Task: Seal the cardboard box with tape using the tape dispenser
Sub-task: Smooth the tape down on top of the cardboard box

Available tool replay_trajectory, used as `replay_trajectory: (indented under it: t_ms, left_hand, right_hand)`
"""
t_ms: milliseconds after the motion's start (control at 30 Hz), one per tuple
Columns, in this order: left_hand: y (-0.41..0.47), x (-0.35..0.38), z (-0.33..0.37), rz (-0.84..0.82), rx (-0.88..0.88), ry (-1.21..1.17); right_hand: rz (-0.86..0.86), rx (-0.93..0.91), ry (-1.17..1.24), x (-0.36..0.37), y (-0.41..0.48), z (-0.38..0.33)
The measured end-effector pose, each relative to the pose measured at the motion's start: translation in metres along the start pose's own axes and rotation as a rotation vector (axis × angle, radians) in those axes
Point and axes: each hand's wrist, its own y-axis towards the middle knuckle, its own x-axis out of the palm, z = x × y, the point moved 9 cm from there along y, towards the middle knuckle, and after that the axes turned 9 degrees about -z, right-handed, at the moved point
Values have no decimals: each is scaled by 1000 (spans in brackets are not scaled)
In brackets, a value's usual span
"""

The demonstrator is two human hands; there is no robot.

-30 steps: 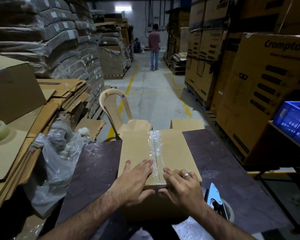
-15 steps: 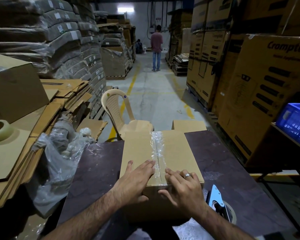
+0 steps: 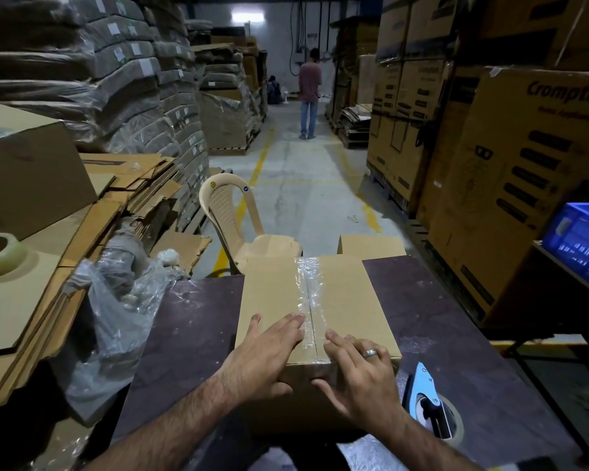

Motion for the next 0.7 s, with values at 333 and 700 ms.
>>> replay_trajectory:
  t_ms: [333,700]
  left_hand:
    - [0,0,1,-2,1,0]
    - [0,0,1,6,-3,1]
  right_hand:
    - [-9,52,9,4,-5,-3]
    - [58,130,-70,7,2,-6]
